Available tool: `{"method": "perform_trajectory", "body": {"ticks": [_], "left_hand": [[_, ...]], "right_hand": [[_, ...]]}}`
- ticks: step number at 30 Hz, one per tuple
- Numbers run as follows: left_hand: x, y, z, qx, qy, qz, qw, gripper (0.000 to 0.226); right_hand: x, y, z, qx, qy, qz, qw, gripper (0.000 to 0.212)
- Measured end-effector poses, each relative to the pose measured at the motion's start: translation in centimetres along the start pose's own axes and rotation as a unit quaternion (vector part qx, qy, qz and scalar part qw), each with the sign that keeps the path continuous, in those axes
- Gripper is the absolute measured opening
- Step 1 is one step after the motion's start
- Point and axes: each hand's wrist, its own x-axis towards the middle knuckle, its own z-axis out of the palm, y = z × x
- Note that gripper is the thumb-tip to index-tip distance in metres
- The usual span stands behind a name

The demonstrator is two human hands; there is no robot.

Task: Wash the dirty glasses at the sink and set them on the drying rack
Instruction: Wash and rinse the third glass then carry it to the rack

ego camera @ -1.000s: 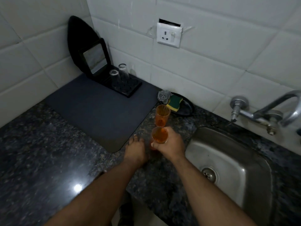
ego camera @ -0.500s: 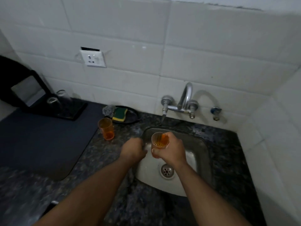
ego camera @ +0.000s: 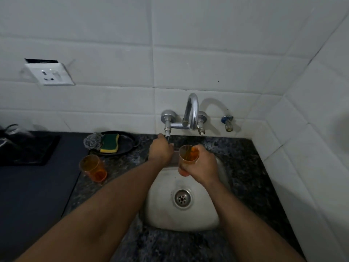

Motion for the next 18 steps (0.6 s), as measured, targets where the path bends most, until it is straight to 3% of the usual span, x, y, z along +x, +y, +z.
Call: {"method": "perform_trajectory", "body": {"ticks": [14, 16, 18], "left_hand": [[3.8, -0.6, 2.4, -0.158, 0.027, -0.084, 0.983, 0.032], [2.6, -0.9, 2.4, -0.155, -0.007, -0.097, 0.983, 0.02], [1.0, -1.2, 2.4, -0.135, -0.097, -0.083, 0.983, 0.011]], "right_hand": [[2.2, 2.2, -0.5, 0.013, -0.018, -0.029, 0.999, 0.056], [2.4, 2.3, -0.5, 0.033, -0.027, -0.027, 0.999, 0.057], [2.6, 2.5, -0.3, 0.052, -0.035, -0.022, 0.998, 0.059]]}}
